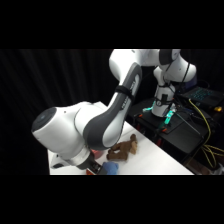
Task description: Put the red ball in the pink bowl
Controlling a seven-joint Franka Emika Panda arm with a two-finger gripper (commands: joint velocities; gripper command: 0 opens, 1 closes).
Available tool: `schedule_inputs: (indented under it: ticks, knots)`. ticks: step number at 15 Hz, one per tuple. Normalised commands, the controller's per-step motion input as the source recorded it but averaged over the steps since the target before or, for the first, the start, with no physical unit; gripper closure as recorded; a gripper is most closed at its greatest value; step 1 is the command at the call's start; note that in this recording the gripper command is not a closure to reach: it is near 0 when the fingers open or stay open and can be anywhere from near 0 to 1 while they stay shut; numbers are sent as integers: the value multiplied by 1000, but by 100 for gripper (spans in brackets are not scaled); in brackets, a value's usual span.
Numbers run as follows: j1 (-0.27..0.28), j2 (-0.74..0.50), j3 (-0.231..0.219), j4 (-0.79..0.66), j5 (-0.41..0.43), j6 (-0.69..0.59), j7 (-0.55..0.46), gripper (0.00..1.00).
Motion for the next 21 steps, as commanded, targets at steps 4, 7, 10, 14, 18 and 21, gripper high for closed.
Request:
schedule_inputs:
  ticks: [4, 7, 10, 14, 18, 21]
  knots:
    - [-44, 222, 34, 366, -74, -205, -194, 55]
    - [-49, 129, 35, 285, -66, -175, -183, 100]
    - [-38, 64, 38, 213, -65, -128, -172, 97]
    - [-32, -15, 29, 121, -62, -81, -139, 6]
    - [-44, -175, 26, -9, -47, -58, -105, 6]
    - [-76, -407, 13, -242, -29, -14, -73, 6]
